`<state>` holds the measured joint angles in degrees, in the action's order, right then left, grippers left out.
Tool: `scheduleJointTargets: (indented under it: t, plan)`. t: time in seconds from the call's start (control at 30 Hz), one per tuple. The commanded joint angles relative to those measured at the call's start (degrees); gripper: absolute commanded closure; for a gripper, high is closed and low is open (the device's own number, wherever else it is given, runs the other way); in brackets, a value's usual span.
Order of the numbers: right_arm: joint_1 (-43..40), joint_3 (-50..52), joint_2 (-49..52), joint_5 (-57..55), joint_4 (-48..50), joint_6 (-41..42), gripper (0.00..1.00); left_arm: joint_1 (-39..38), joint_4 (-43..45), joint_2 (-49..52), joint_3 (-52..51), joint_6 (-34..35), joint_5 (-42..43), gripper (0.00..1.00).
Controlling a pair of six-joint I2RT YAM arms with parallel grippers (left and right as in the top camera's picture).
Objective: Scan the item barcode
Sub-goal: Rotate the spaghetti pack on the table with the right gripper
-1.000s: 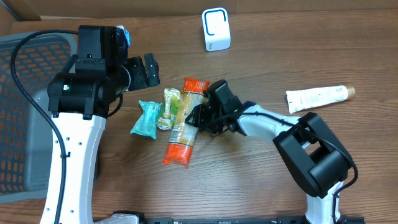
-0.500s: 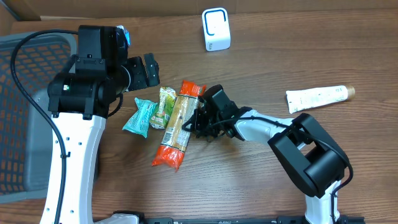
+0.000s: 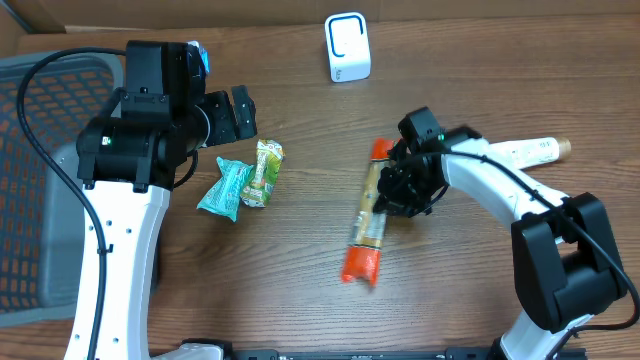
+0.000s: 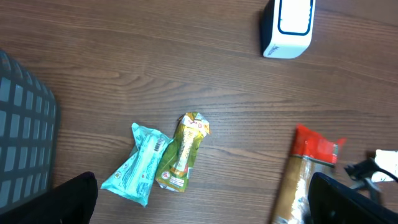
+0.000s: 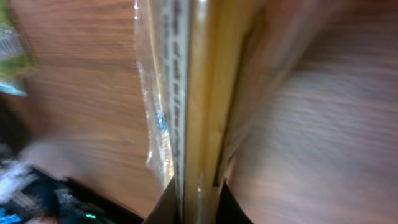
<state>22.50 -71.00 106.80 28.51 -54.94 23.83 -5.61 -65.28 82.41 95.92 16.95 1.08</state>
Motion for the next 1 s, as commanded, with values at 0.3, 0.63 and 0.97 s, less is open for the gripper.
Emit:
scheduleJointTargets:
  t: [0.3, 0.63, 0.97]
  plan:
    - [10.2, -12.3, -1.4, -23.9, -12.6, -4.2, 0.78, -0.1, -0.1, 0.1, 0.5, -0.7, 0.4, 0.01]
    - [10.4, -12.2, 0.7, -23.3, -12.4, -8.4, 0.09, -0.1, -0.1, 0.1, 0.5, -0.7, 0.4, 0.0]
    - [-1.6, -5.2, 0.7, -7.2, -8.8, -18.7, 0.05, -0.1, -0.1, 0.1, 0.5, -0.7, 0.4, 0.0]
